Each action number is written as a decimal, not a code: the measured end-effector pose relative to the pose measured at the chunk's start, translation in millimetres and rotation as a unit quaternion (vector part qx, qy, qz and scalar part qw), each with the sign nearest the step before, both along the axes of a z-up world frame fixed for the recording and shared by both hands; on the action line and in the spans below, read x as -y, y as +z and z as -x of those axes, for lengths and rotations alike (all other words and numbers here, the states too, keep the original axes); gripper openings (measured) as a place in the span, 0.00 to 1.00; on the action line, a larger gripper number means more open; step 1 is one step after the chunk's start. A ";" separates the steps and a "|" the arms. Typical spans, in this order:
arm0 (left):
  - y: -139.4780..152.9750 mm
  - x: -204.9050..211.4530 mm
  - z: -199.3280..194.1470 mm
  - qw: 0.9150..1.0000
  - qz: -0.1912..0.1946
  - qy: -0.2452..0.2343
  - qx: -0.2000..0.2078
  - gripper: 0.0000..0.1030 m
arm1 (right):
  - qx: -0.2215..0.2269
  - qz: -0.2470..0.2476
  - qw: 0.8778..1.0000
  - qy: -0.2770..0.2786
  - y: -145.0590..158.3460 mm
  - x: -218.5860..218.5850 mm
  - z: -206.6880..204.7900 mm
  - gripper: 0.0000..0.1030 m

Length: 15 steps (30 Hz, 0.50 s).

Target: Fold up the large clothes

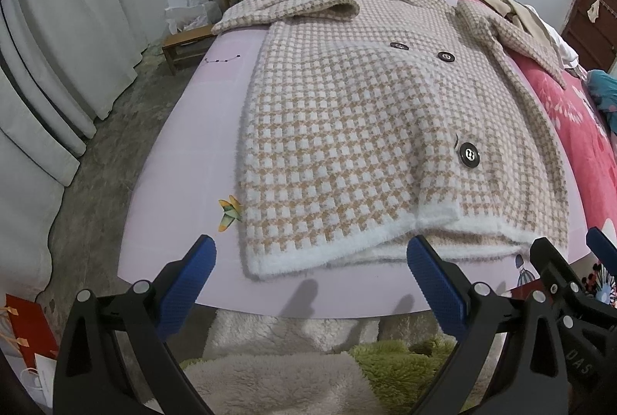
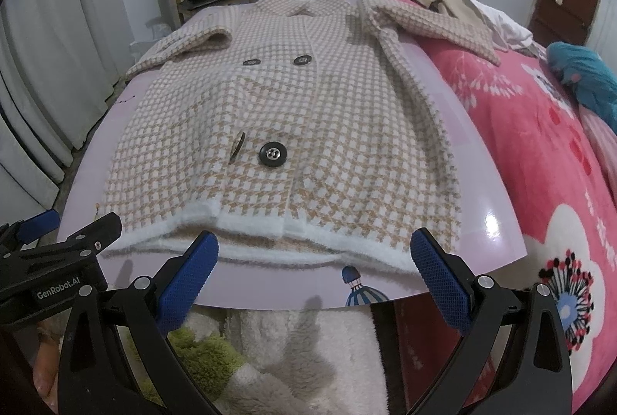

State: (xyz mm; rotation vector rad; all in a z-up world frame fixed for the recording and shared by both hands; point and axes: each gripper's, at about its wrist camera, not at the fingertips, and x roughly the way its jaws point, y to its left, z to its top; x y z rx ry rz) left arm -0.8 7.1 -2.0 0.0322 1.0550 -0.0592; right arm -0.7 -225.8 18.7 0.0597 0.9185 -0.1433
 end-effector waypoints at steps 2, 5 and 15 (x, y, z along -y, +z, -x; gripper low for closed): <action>1.0 -0.3 -0.5 1.000 0.000 0.000 0.000 0.95 | 0.000 -0.001 1.000 0.000 -0.2 -0.1 -0.2 0.94; 1.0 -1.6 -0.6 1.000 0.001 0.001 0.000 0.95 | 0.001 -0.002 1.000 0.002 0.1 0.0 -0.9 0.94; 4.5 -3.3 -2.3 1.000 0.010 0.002 0.002 0.95 | 0.007 -0.002 1.000 0.004 3.7 0.2 -3.1 0.94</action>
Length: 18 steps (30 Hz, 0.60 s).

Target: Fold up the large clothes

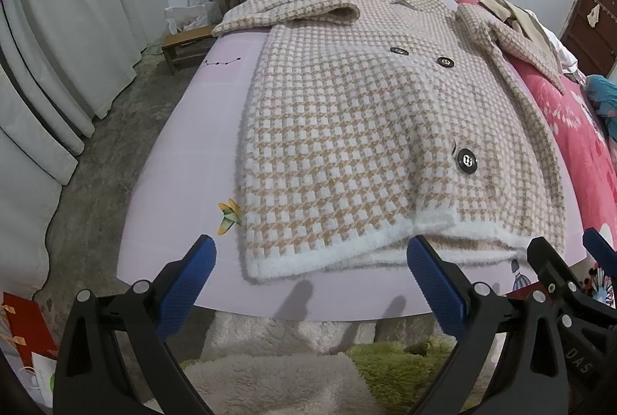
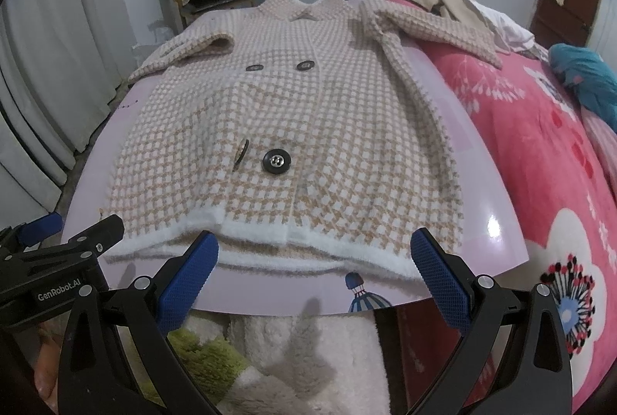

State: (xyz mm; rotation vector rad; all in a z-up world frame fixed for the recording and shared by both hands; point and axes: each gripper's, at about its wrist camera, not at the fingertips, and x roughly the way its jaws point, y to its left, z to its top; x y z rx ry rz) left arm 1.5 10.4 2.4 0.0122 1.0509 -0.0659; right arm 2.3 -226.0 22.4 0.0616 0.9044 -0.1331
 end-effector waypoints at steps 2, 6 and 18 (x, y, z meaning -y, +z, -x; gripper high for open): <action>0.7 0.7 -0.2 1.000 0.001 -0.001 0.000 0.95 | 0.001 -0.001 1.000 -0.001 0.8 0.7 -0.5 0.94; 2.0 1.5 -0.3 1.000 0.000 -0.004 0.003 0.95 | 0.003 0.000 1.000 -0.003 1.6 1.5 0.6 0.94; 8.8 1.9 -10.9 1.000 -0.001 0.001 0.011 0.95 | 0.010 0.003 1.000 -0.004 9.0 4.4 -7.8 0.94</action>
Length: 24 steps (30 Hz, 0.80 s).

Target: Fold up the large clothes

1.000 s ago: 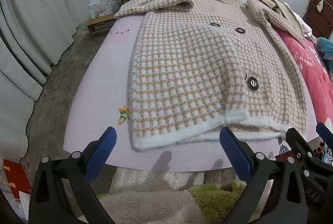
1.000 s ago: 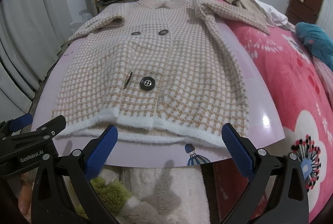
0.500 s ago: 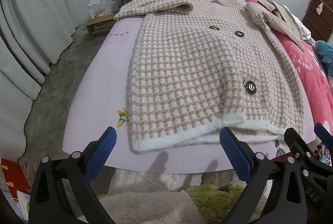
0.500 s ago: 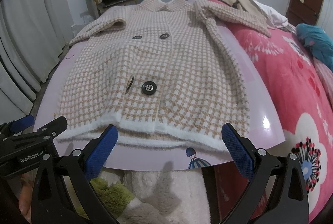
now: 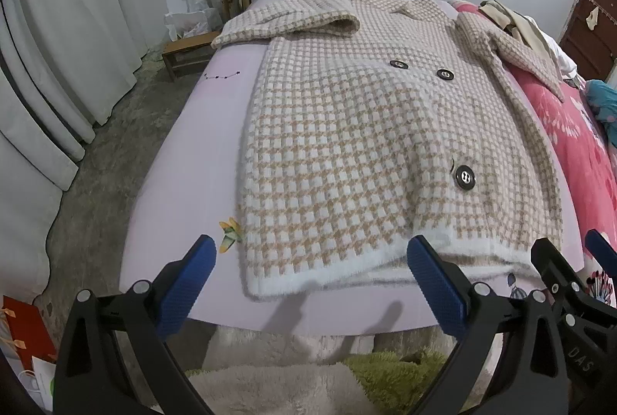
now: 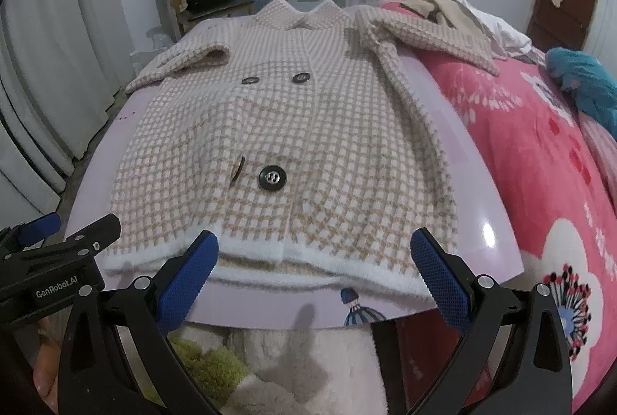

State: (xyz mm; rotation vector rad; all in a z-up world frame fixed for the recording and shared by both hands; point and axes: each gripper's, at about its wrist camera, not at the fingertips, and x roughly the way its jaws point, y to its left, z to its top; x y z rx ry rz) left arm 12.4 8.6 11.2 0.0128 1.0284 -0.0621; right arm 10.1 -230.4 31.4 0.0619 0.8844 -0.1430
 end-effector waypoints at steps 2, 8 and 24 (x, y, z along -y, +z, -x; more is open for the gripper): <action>0.1 0.4 -4.2 1.000 0.001 0.000 -0.002 0.95 | 0.001 0.001 1.000 -0.001 1.6 0.8 -4.0 0.94; -0.2 -1.8 -19.0 1.000 -0.002 -0.004 -0.005 0.95 | -0.003 0.004 1.000 -0.007 3.3 1.4 -19.8 0.94; 6.8 -33.3 -103.0 1.000 -0.003 -0.001 0.012 0.95 | 0.007 0.031 0.999 -0.003 2.9 -0.6 -72.8 0.93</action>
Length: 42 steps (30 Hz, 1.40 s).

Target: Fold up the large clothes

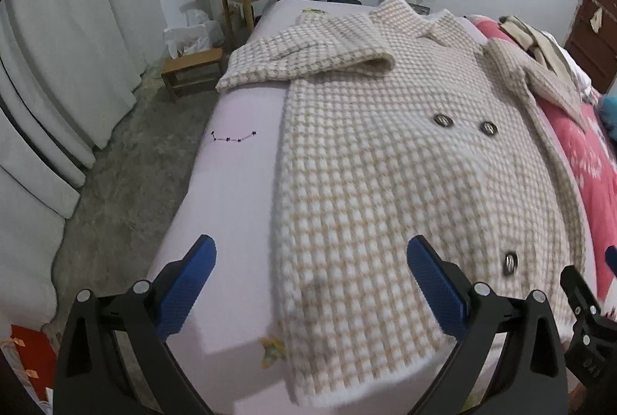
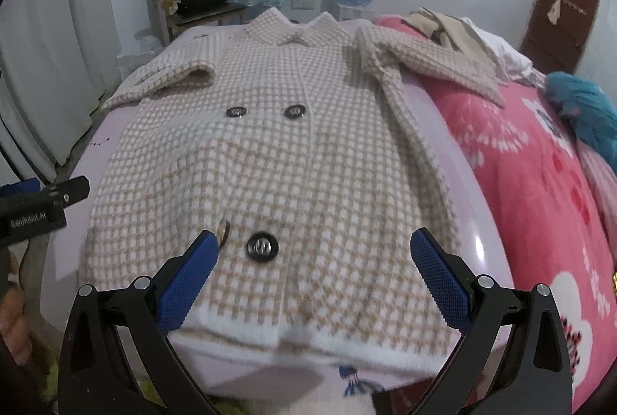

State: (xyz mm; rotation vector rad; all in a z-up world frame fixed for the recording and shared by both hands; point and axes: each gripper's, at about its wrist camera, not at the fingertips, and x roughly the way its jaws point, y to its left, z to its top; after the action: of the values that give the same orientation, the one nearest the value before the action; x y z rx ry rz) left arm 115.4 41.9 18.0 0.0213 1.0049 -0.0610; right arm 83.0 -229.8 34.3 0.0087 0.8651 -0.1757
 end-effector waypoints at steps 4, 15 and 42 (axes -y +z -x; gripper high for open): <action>0.6 -26.4 -22.3 0.998 0.057 0.018 0.015 0.95 | -0.023 -0.019 0.999 0.029 -0.7 -0.4 -34.9 0.93; 1.6 -124.6 -86.3 0.973 0.194 0.110 0.065 0.95 | -0.002 -0.018 0.992 0.124 -0.3 -39.7 -120.8 0.93; -53.0 -132.6 -237.0 0.970 0.167 0.178 0.006 0.06 | -0.034 -0.060 0.995 0.072 -18.4 -9.8 -155.7 0.93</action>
State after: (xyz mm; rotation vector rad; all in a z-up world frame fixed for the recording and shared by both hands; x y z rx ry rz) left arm 352.4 174.5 -35.0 -0.4648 0.9634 0.0989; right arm 238.6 -220.0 15.9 0.0533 0.9396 0.0115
